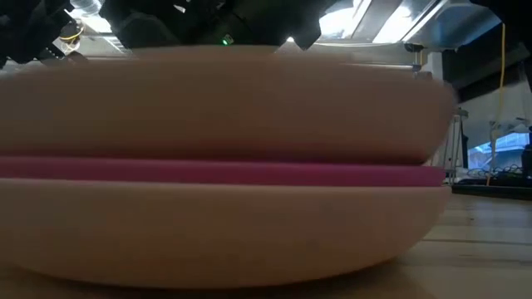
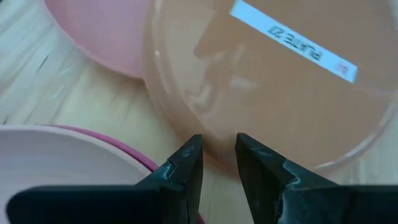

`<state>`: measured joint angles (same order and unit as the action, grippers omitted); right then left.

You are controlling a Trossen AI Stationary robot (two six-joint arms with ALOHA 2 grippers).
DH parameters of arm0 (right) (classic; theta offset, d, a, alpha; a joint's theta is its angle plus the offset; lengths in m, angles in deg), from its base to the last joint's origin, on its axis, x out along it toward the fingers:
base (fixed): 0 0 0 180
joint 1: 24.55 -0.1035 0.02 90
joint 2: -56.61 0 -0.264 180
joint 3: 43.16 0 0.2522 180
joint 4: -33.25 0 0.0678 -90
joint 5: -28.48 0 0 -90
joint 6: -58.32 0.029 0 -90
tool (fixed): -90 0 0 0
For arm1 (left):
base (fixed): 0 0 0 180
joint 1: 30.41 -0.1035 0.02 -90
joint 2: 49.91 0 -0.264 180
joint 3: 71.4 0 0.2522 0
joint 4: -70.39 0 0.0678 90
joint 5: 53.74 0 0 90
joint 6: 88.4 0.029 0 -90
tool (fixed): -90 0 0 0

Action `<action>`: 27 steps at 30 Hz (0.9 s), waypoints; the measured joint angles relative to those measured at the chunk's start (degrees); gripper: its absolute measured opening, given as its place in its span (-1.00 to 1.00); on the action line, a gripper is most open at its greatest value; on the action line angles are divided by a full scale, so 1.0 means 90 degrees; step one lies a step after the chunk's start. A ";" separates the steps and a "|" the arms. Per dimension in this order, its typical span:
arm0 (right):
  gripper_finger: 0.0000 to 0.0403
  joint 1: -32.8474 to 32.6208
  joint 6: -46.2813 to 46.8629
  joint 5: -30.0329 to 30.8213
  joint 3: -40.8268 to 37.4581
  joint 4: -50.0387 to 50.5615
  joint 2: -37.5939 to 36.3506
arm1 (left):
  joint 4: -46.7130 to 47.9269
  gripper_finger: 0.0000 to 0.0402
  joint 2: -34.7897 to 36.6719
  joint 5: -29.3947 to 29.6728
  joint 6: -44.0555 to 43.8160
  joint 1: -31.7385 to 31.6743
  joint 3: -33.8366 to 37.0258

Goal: Sort dishes
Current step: Put the brown plate into the dish rack

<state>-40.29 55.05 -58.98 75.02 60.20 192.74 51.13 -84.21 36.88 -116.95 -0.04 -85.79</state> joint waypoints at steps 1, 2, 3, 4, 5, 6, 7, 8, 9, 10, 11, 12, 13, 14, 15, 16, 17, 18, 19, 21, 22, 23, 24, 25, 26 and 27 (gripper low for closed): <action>-0.49 0.0000 0.0000 0.0000 0.0002 0.0046 -0.0006 | 0.0000 -1.00 0.0000 0.0000 0.0000 0.0000 0.0000; -0.49 0.0000 0.0000 0.0002 0.0002 0.0061 -0.0009 | 0.0000 -1.00 0.0000 0.0000 0.0000 0.0000 0.0000; -0.49 0.0000 0.0000 0.0002 0.0002 0.0063 -0.0009 | 0.0000 -1.00 0.0000 0.0000 0.0000 0.0000 0.0000; -0.49 0.0000 0.0000 0.0000 0.0002 0.0060 -0.0009 | 0.0000 -1.00 0.0000 0.0000 0.0000 0.0000 0.0000; -0.49 0.0000 0.0000 0.0002 0.0002 0.0063 -0.0009 | 0.0000 -1.00 0.0000 0.0000 0.0000 0.0000 0.0000; -0.49 0.0000 0.0000 0.0002 0.0002 0.0067 -0.0009 | 0.0002 -1.00 0.0000 0.0000 -0.0004 0.0000 0.0000; -0.49 0.0000 0.0000 0.0001 0.0002 0.0077 -0.0009 | 0.0000 -1.00 0.0000 0.0000 -0.0022 0.0000 0.0000; -0.49 0.0000 0.0000 0.0002 0.0002 0.0085 -0.0009 | 0.0000 -1.00 0.0000 0.0000 -0.0038 0.0000 0.0000; -0.49 0.0000 0.0000 0.0002 0.0002 0.0103 -0.0009 | 0.0000 -1.00 0.0000 0.0000 -0.0039 0.0000 0.0000; -0.49 0.0000 0.0000 0.0003 0.0002 0.0135 -0.0009 | 0.0000 -1.00 0.0000 0.0000 -0.0040 0.0000 0.0000; -0.49 0.0000 0.0000 0.0005 0.0002 0.0179 -0.0009 | -0.0003 -1.00 0.0000 0.0000 -0.0063 0.0000 0.0000; -0.49 0.0000 0.0000 0.0005 0.0002 0.0235 -0.0009 | -0.0011 -1.00 0.0000 0.0000 -0.0103 0.0000 0.0000; -0.49 0.0000 0.0004 0.0005 0.0002 0.0294 -0.0010 | -0.0032 -1.00 0.0000 0.0000 -0.0159 0.0000 0.0000; -0.49 0.0000 0.0030 0.0003 0.0005 0.0353 -0.0011 | -0.0070 -1.00 0.0007 0.0000 -0.0226 0.0000 0.0000; -0.49 0.0000 0.0066 0.0002 0.0005 0.0394 -0.0013 | -0.0091 -1.00 0.0021 0.0000 -0.0257 0.0000 -0.0002; -0.49 0.0000 0.0132 0.0007 0.0007 0.0419 -0.0013 | -0.0083 -1.00 0.0026 0.0000 -0.0267 0.0000 -0.0026; -0.49 0.0000 0.0173 0.0006 0.0005 0.0437 -0.0013 | -0.0076 -1.00 0.0027 -0.0005 -0.0285 0.0000 -0.0061; -0.49 0.0000 0.0192 0.0005 0.0006 0.0456 -0.0013 | -0.0070 -1.00 0.0035 -0.0045 -0.0284 0.0000 -0.0093; -0.49 0.0000 0.0197 0.0005 0.0006 0.0491 -0.0013 | -0.0076 -1.00 0.0038 -0.0127 -0.0283 0.0000 -0.0116; -0.49 0.0002 0.0211 0.0005 0.0007 0.0600 -0.0025 | -0.0068 -1.00 0.0036 -0.0351 -0.0299 0.0002 -0.0148; -0.49 0.0002 0.0211 0.0007 0.0005 0.0700 -0.0035 | -0.0063 -1.00 0.0036 -0.0426 -0.0334 0.0002 -0.0153; -0.49 0.0002 0.0210 0.0007 0.0007 0.0789 -0.0040 | -0.0059 -1.00 0.0036 -0.0465 -0.0382 0.0002 -0.0154; -0.49 0.0002 0.0209 0.0024 0.0005 0.0867 -0.0044 | -0.0048 -1.00 0.0036 -0.0476 -0.0414 0.0002 -0.0158; -0.49 0.0002 0.0209 0.0058 0.0005 0.0969 -0.0058 | -0.0025 -1.00 0.0036 -0.0476 -0.0423 0.0002 -0.0158; -0.49 0.0002 0.0208 0.0117 0.0001 0.1075 -0.0061 | -0.0011 -1.00 0.0036 -0.0474 -0.0416 0.0000 -0.0158; -0.49 0.0002 0.0207 0.0191 -0.0002 0.1144 -0.0062 | -0.0007 -1.00 0.0036 -0.0474 -0.0393 0.0002 -0.0158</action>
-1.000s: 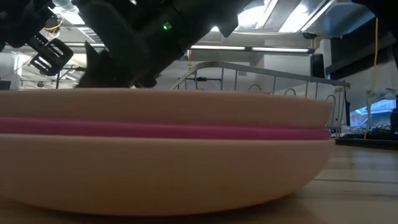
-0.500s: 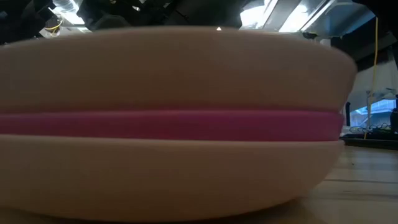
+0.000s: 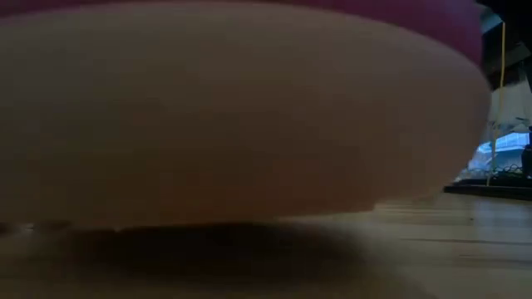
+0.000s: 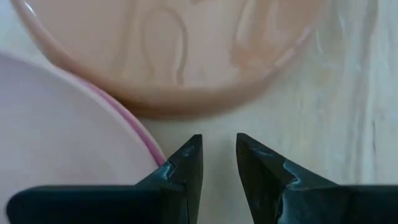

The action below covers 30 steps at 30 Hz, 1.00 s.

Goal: Sort dishes
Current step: Put the brown plate into the dish rack

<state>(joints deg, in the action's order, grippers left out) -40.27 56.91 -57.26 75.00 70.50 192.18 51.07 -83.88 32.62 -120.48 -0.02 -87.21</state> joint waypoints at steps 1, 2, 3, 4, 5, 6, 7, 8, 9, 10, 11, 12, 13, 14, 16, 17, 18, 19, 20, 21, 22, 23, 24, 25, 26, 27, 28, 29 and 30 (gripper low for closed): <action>-0.49 0.0000 -0.0006 0.0088 -0.0001 0.0055 -0.0013 | -0.0002 -1.00 0.0000 -0.0002 0.0026 0.0000 0.0000; -0.49 0.0000 -0.0003 0.0162 -0.0003 0.0143 -0.0027 | -0.0004 -1.00 0.0000 -0.0001 0.0050 0.0000 0.0000; -0.49 0.0000 0.0000 0.0211 -0.0005 0.0180 -0.0034 | -0.0002 -1.00 0.0000 -0.0002 0.0057 0.0000 0.0000; -0.49 0.0000 0.0000 0.0255 -0.0005 0.0140 -0.0036 | -0.0001 -1.00 0.0000 -0.0002 0.0062 0.0000 0.0000; -0.49 0.0000 0.0001 0.0289 0.0009 0.0144 -0.0036 | -0.0002 -1.00 0.0000 -0.0002 0.0062 -0.0001 0.0000; -0.49 -0.0004 0.0000 0.0303 0.0076 0.0246 -0.0036 | -0.0005 -1.00 0.0000 -0.0002 0.0057 -0.0002 -0.0002; -0.49 -0.0005 0.0000 0.0302 0.0182 0.0343 -0.0036 | -0.0002 -1.00 0.0000 -0.0002 0.0050 -0.0002 -0.0002; -0.49 -0.0005 0.0000 0.0304 0.0279 0.0414 -0.0036 | -0.0005 -1.00 0.0000 -0.0002 0.0052 0.0000 -0.0002; -0.49 -0.0005 0.0000 0.0311 0.0367 0.0474 -0.0051 | -0.0005 -1.00 0.0000 -0.0002 0.0058 0.0000 -0.0002; -0.49 -0.0005 0.0002 0.0342 0.0470 0.0562 -0.0061 | -0.0002 -1.00 0.0000 -0.0002 0.0059 -0.0001 -0.0002; -0.49 -0.0005 0.0002 0.0411 0.0618 0.0710 -0.0063 | -0.0005 -1.00 0.0000 -0.0001 0.0051 -0.0001 -0.0004; -0.49 -0.0007 0.0000 0.0484 0.0773 0.0878 -0.0063 | -0.0005 -1.00 0.0000 0.0000 0.0046 -0.0002 -0.0005; -0.49 -0.0017 0.0003 0.0535 0.0909 0.0979 -0.0063 | -0.0002 -1.00 0.0000 -0.0002 0.0053 0.0000 -0.0005; -0.49 -0.0041 0.0003 0.0568 0.1029 0.0980 -0.0069 | -0.0005 -1.00 0.0000 -0.0002 0.0057 0.0000 -0.0005; -0.49 -0.0086 0.0123 0.0573 0.1256 0.0920 -0.0083 | -0.0005 -1.00 0.0000 -0.0002 -0.0005 0.0000 -0.0005; -0.49 -0.0122 0.0273 0.0519 0.1351 0.0885 -0.0083 | -0.0005 -1.00 0.0000 -0.0002 -0.0012 0.0000 -0.0005; -0.49 -0.0168 0.0435 0.0418 0.1407 0.0821 -0.0086 | -0.0006 -1.00 0.0000 -0.0002 -0.0014 0.0000 -0.0007; -0.49 -0.0230 0.0623 0.0273 0.1426 0.0766 -0.0092 | -0.0005 -1.00 0.0000 -0.0002 -0.0019 0.0000 -0.0007; -0.49 -0.0313 0.0817 0.0136 0.1428 0.0717 -0.0092 | -0.0005 -1.00 0.0000 -0.0005 -0.0023 0.0000 -0.0007; -0.49 -0.0404 0.0986 0.0006 0.1428 0.0687 -0.0092 | -0.0005 -1.00 0.0000 -0.0005 -0.0020 0.0000 -0.0007; -0.49 -0.0500 0.1116 -0.0107 0.1426 0.0695 -0.0092 | -0.0007 -1.00 0.0000 -0.0003 -0.0014 0.0000 -0.0007; -0.49 -0.0600 0.1192 -0.0172 0.1426 0.0709 -0.0092 | -0.0006 -1.00 0.0000 -0.0005 -0.0003 0.0000 -0.0007; -0.49 -0.0712 0.1282 -0.0219 0.1426 0.0706 -0.0092 | -0.0005 -1.00 0.0000 -0.0005 -0.0006 0.0000 -0.0007; -0.49 -0.0830 0.1302 -0.0265 0.1426 0.0697 -0.0090 | -0.0007 -1.00 0.0000 -0.0007 -0.0008 0.0000 -0.0007; -0.49 -0.0951 0.1306 -0.0261 0.1426 0.0690 -0.0090 | -0.0007 -1.00 0.0000 -0.0005 -0.0006 0.0000 -0.0007; -0.49 -0.1067 0.1297 -0.0256 0.1426 0.0690 -0.0084 | -0.0007 -1.00 0.0000 -0.0006 0.0012 0.0000 -0.0007; -0.49 -0.1181 0.1284 -0.0233 0.1426 0.0684 -0.0079 | -0.0006 -1.00 0.0000 -0.0006 0.0054 0.0000 -0.0007; -0.49 -0.1283 0.1275 -0.0178 0.1426 0.0659 -0.0073 | -0.0007 -1.00 0.0000 -0.0007 0.0065 0.0000 -0.0007; -0.49 -0.1372 0.1275 -0.0096 0.1426 0.0589 -0.0068 | -0.0007 -1.00 0.0000 -0.0005 0.0065 0.0000 -0.0007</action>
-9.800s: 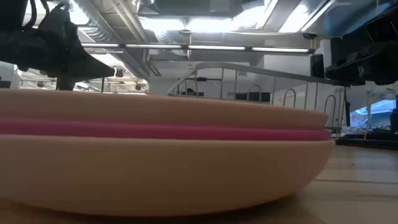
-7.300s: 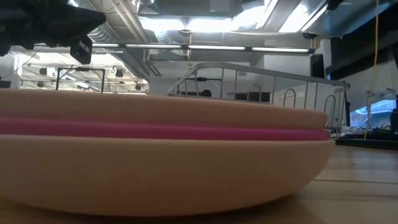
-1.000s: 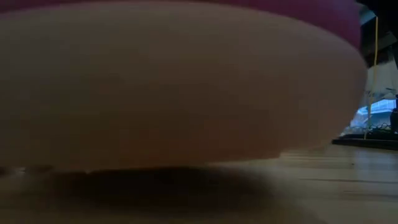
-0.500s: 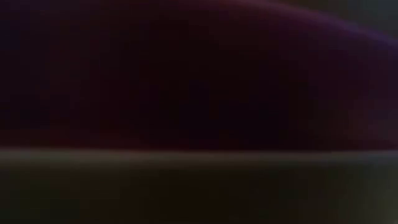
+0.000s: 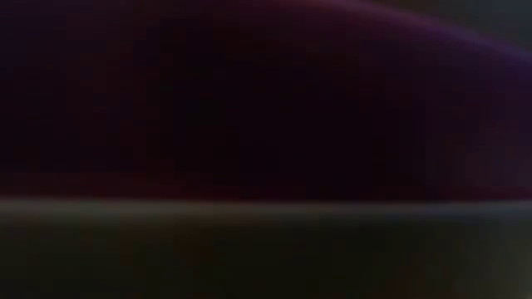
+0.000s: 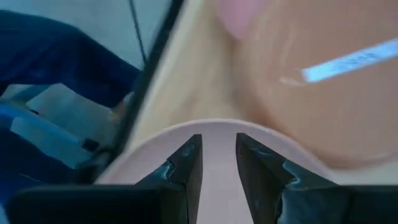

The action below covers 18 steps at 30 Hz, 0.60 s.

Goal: Sort dishes
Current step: Put the brown plate into the dish rack

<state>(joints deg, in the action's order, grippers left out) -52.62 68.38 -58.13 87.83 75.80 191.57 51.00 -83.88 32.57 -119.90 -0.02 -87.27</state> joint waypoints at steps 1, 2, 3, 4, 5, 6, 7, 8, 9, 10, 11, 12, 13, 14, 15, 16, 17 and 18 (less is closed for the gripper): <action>-0.49 -0.0081 -0.0002 0.0046 0.0000 -0.0110 0.0000 | 0.0000 -1.00 0.0000 0.0000 0.0002 0.0000 0.0000; -0.49 -0.0150 -0.0002 0.0082 0.0000 -0.0220 0.0000 | 0.0000 -1.00 0.0000 0.0000 0.0002 0.0000 0.0000; -0.49 -0.0205 0.0000 0.0107 0.0000 -0.0276 0.0000 | 0.0000 -1.00 0.0000 0.0000 0.0002 0.0000 0.0000; -0.49 -0.0235 0.0015 0.0113 0.0002 -0.0264 0.0000 | 0.0000 -1.00 0.0000 0.0000 0.0002 0.0000 0.0000; -0.49 -0.0260 0.0040 0.0118 0.0002 -0.0198 0.0000 | 0.0000 -1.00 0.0000 0.0000 0.0002 0.0000 0.0000; -0.49 -0.0306 0.0107 0.0121 0.0002 -0.0089 0.0000 | 0.0000 -1.00 0.0000 0.0000 0.0001 0.0000 0.0000; -0.49 -0.0344 0.0220 0.0123 0.0000 0.0025 0.0000 | 0.0000 -1.00 0.0000 0.0000 0.0002 0.0000 0.0000; -0.49 -0.0386 0.0364 0.0128 0.0000 0.0121 0.0000 | 0.0000 -1.00 0.0000 0.0000 -0.0001 0.0000 0.0000; -0.49 -0.0434 0.0517 0.0100 0.0000 0.0227 0.0000 | 0.0000 -1.00 0.0000 0.0000 -0.0001 0.0000 0.0000; -0.49 -0.0485 0.0655 -0.0016 0.0000 0.0352 0.0000 | 0.0000 -1.00 0.0000 0.0002 -0.0001 0.0000 0.0000; -0.49 -0.0533 0.0785 -0.0196 0.0000 0.0468 0.0000 | 0.0000 -1.00 0.0000 0.0002 -0.0001 0.0000 0.0000; -0.49 -0.0576 0.0915 -0.0385 0.0000 0.0565 0.0000 | 0.0000 -1.00 0.0000 0.0000 -0.0001 0.0000 0.0000; -0.49 -0.0613 0.1027 -0.0584 0.0000 0.0659 0.0000 | 0.0000 -1.00 0.0000 0.0002 -0.0001 0.0000 -0.0002; -0.49 -0.0637 0.1061 -0.0804 -0.0002 0.0685 0.0002 | 0.0000 -1.00 0.0000 0.0002 -0.0001 0.0000 -0.0002; -0.49 -0.0661 0.1069 -0.1020 -0.0002 0.0656 0.0002 | 0.0000 -1.00 0.0000 0.0002 -0.0001 0.0000 -0.0002; -0.49 -0.0658 0.1069 -0.1232 -0.0001 0.0640 -0.0001 | 0.0000 -1.00 0.0000 0.0002 -0.0001 0.0000 -0.0002; -0.49 -0.0649 0.1072 -0.1376 0.0000 0.0639 -0.0011 | 0.0000 -1.00 0.0000 0.0002 -0.0001 0.0000 -0.0002; -0.49 -0.0637 0.1127 -0.1442 0.0000 0.0631 -0.0012 | 0.0000 -1.00 0.0000 0.0002 -0.0001 0.0000 -0.0002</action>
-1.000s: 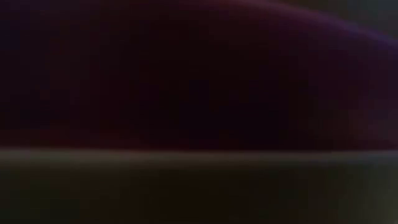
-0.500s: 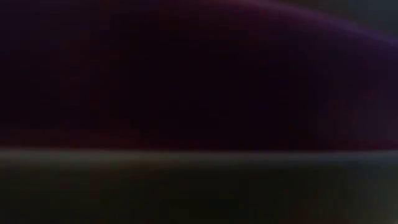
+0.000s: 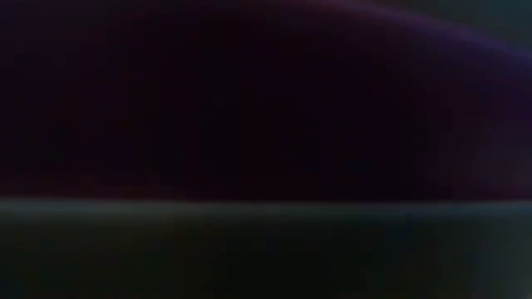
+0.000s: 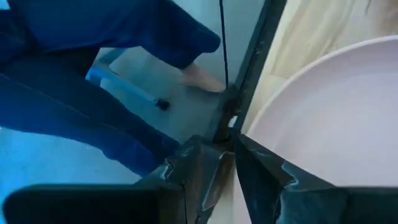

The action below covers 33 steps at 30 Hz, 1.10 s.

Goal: Sort dishes
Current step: Put the brown plate into the dish rack

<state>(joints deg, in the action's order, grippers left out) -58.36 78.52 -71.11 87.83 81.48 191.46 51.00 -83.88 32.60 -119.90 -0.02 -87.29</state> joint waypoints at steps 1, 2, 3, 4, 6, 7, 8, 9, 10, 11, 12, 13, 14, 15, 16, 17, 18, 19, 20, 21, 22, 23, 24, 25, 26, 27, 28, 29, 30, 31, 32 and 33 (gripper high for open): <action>-0.49 0.0011 0.0080 -0.0021 0.0000 0.0004 -0.0006 | 0.0000 -1.00 0.0000 0.0000 0.0000 0.0000 0.0000; -0.49 0.0011 0.0147 -0.0030 0.0000 0.0026 -0.0012 | 0.0000 -1.00 0.0000 0.0002 0.0000 -0.0002 0.0000; -0.49 0.0015 0.0188 -0.0048 0.0000 0.0022 -0.0017 | 0.0000 -1.00 0.0000 0.0002 0.0000 0.0000 0.0000; -0.49 0.0017 0.0208 -0.0051 0.0000 0.0017 -0.0024 | 0.0000 -1.00 0.0000 0.0000 0.0000 0.0000 0.0000; -0.49 0.0010 0.0225 -0.0059 0.0000 -0.0018 -0.0029 | 0.0002 -1.00 0.0000 0.0002 0.0000 0.0000 0.0000; -0.49 0.0008 0.0226 -0.0061 0.0000 -0.0026 -0.0029 | 0.0002 -1.00 0.0000 0.0002 0.0009 -0.0002 0.0000; -0.49 0.0005 0.0226 -0.0061 0.0000 -0.0019 -0.0029 | 0.0002 -1.00 0.0000 0.0002 0.0039 0.0000 0.0000; -0.49 0.0004 0.0226 -0.0061 0.0000 -0.0018 -0.0029 | 0.0002 -1.00 0.0000 0.0002 0.0051 0.0000 0.0000; -0.49 0.0004 0.0229 -0.0061 0.0000 -0.0018 -0.0029 | 0.0002 -1.00 0.0000 0.0002 0.0051 0.0000 0.0000; -0.49 0.0011 0.0229 -0.0064 0.0000 -0.0018 -0.0029 | 0.0002 -1.00 0.0000 0.0002 0.0051 0.0000 0.0000; -0.49 0.0028 0.0229 -0.0066 0.0000 -0.0015 -0.0032 | 0.0002 -1.00 -0.0001 0.0002 0.0053 0.0000 0.0000; -0.49 0.0042 0.0229 -0.0079 0.0000 -0.0013 -0.0032 | 0.0005 -1.00 0.0000 0.0002 0.0058 0.0000 0.0000; -0.49 0.0053 0.0229 -0.0133 0.0000 -0.0003 -0.0032 | 0.0005 -1.00 0.0000 0.0002 0.0058 0.0000 0.0000; -0.49 0.0060 0.0229 -0.0241 0.0000 0.0004 -0.0032 | 0.0011 -1.00 0.0000 0.0004 0.0064 0.0000 0.0000; -0.48 0.0073 0.0229 -0.0331 0.0000 0.0002 -0.0032 | 0.0027 -1.00 0.0000 0.0004 0.0068 0.0000 0.0000; -0.46 0.0080 0.0233 -0.0415 0.0000 0.0012 -0.0032 | 0.0052 -1.00 0.0000 0.0005 0.0068 0.0000 0.0000; -0.44 0.0101 0.0233 -0.0506 0.0000 0.0041 -0.0034 | 0.0087 -1.00 0.0000 0.0005 0.0068 0.0000 0.0000; -0.40 0.0104 0.0236 -0.0612 0.0000 0.0094 -0.0036 | 0.0137 -1.00 -0.0001 0.0005 0.0068 0.0000 0.0000; -0.36 0.0098 0.0233 -0.0696 0.0000 0.0176 -0.0036 | 0.0189 -1.00 -0.0002 0.0005 0.0068 0.0000 0.0000; -0.31 0.0109 0.0236 -0.0736 0.0000 0.0268 -0.0036 | 0.0212 -1.00 -0.0002 0.0005 0.0068 0.0000 0.0000; -0.26 0.0128 0.0236 -0.0714 0.0000 0.0368 -0.0036 | 0.0228 -1.00 -0.0002 0.0005 0.0068 0.0000 0.0000; -0.21 0.0132 0.0236 -0.0678 0.0000 0.0466 -0.0036 | 0.0256 -1.00 -0.0002 0.0005 0.0068 0.0000 -0.0002; -0.16 0.0132 0.0233 -0.0635 0.0000 0.0556 -0.0036 | 0.0297 -1.00 -0.0002 0.0005 0.0068 0.0000 0.0000; -0.12 0.0132 0.0231 -0.0604 0.0002 0.0674 -0.0036 | 0.0324 -1.00 -0.0002 0.0005 0.0068 0.0000 0.0000; -0.08 0.0135 0.0230 -0.0558 0.0002 0.0826 -0.0036 | 0.0321 -1.00 -0.0002 0.0005 0.0068 0.0000 0.0000; -0.05 0.0135 0.0217 -0.0522 0.0002 0.0984 -0.0036 | 0.0303 -1.00 -0.0002 0.0006 0.0068 0.0000 -0.0002; -0.02 0.0132 0.0196 -0.0489 0.0002 0.1159 -0.0036 | 0.0297 -1.00 -0.0002 0.0005 0.0068 0.0000 -0.0002; 0.00 0.0132 0.0137 -0.0438 0.0002 0.1358 -0.0036 | 0.0304 -1.00 -0.0002 0.0005 0.0068 0.0000 -0.0002; 0.01 0.0130 0.0060 -0.0386 0.0002 0.1523 -0.0036 | 0.0307 -1.00 -0.0002 0.0005 0.0068 0.0000 -0.0001; 0.02 0.0128 0.0006 -0.0331 0.0002 0.1674 -0.0036 | 0.0304 -1.00 -0.0002 0.0005 0.0068 0.0000 -0.0002; 0.02 0.0129 -0.0077 -0.0287 0.0002 0.1799 -0.0036 | 0.0299 -1.00 -0.0002 0.0005 0.0068 0.0000 -0.0002; 0.02 0.0130 -0.0130 -0.0271 0.0002 0.1918 -0.0036 | 0.0301 -1.00 -0.0002 0.0005 0.0068 0.0000 -0.0001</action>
<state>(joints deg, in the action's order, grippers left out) -57.19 77.35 -73.55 87.85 98.74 191.13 53.71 -83.90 32.64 -119.29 -0.02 -87.31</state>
